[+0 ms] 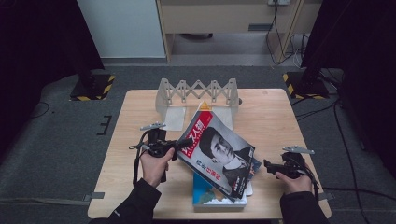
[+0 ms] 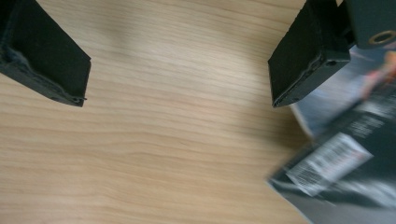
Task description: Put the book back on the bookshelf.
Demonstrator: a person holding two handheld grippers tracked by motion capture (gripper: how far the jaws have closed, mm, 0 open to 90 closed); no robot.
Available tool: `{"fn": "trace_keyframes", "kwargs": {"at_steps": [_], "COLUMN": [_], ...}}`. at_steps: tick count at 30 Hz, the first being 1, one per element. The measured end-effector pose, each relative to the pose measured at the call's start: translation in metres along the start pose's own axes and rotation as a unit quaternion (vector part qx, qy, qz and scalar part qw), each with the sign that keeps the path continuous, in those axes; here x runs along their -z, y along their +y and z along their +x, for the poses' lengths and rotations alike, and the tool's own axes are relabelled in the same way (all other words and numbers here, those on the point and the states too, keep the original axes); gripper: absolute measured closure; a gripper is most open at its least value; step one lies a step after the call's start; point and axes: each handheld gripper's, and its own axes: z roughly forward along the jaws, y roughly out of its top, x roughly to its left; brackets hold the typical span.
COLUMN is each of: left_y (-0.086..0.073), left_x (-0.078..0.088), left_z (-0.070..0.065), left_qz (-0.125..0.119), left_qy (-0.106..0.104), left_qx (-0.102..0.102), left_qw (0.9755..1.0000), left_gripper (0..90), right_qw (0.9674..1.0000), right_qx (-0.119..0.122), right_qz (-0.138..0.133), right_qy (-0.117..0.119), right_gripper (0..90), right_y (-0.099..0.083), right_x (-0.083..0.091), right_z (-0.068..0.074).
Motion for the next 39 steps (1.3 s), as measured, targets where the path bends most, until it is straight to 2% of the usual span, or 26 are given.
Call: {"fn": "trace_keyframes", "kwargs": {"at_steps": [7,9,10,12,17,19,21,29,32,33,36,37,38,39], "left_y": [0.015,0.021,0.021,0.027,0.036,0.04,0.043,0.056,0.064,0.064,0.071,0.071,0.074,0.074], "left_x": [0.005,0.009,0.009,0.011,0.015,0.017,0.018,0.03,0.041,0.041,0.054,0.054,0.061,0.061], "left_z": [-0.01,-0.015,-0.015,-0.019,-0.028,-0.033,-0.036,-0.037,-0.035,-0.035,-0.033,-0.033,-0.033,-0.033], "left_qz": [-0.02,-0.031,-0.031,-0.039,-0.056,-0.059,-0.064,-0.086,-0.107,-0.107,-0.125,-0.125,-0.132,-0.132], "left_qy": [-0.005,-0.009,-0.009,-0.017,-0.037,-0.025,-0.023,-0.009,0.001,0.001,0.017,0.017,0.03,0.03], "left_qx": [-0.002,-0.001,-0.001,0.003,0.006,-0.002,-0.002,-0.011,-0.008,-0.008,-0.016,-0.016,-0.027,-0.027], "left_qw": [0.9998,0.9995,0.9995,0.9991,0.9978,0.9979,0.9977,0.9962,0.9942,0.9942,0.9919,0.9919,0.9904,0.9904], "left_gripper": [85.9,85.9,85.9,86.0,86.1,86.1,86.0,86.0,86.0,86.0,86.0,86.0,86.1,86.0], "right_qw": [0.9995,0.9983,0.9983,0.9968,0.9968,0.9973,0.9974,0.9985,0.9986,0.9986,0.9988,0.9988,0.9988,0.9988], "right_qx": [0.016,0.031,0.031,0.048,0.041,0.037,0.038,0.038,0.043,0.043,0.042,0.042,0.042,0.042], "right_qz": [0.017,0.039,0.039,0.054,0.061,0.056,0.054,0.032,0.019,0.019,0.009,0.009,0.007,0.007], "right_qy": [-0.02,-0.029,-0.029,-0.036,-0.031,-0.029,-0.028,-0.023,-0.024,-0.024,-0.023,-0.022,-0.023,-0.023], "right_gripper": [5.2,4.1,4.1,4.0,3.5,2.8,2.2,0.4,0.3,0.3,0.3,0.3,0.3,0.3], "right_y": [-0.004,-0.007,-0.007,-0.009,-0.011,-0.012,-0.013,-0.017,-0.019,-0.019,-0.02,-0.021,-0.021,-0.021], "right_x": [-0.006,-0.011,-0.011,-0.016,-0.018,-0.018,-0.018,-0.02,-0.021,-0.021,-0.021,-0.021,-0.021,-0.021], "right_z": [-0.009,-0.011,-0.011,-0.013,-0.015,-0.017,-0.017,-0.017,-0.018,-0.018,-0.018,-0.018,-0.018,-0.018]}}
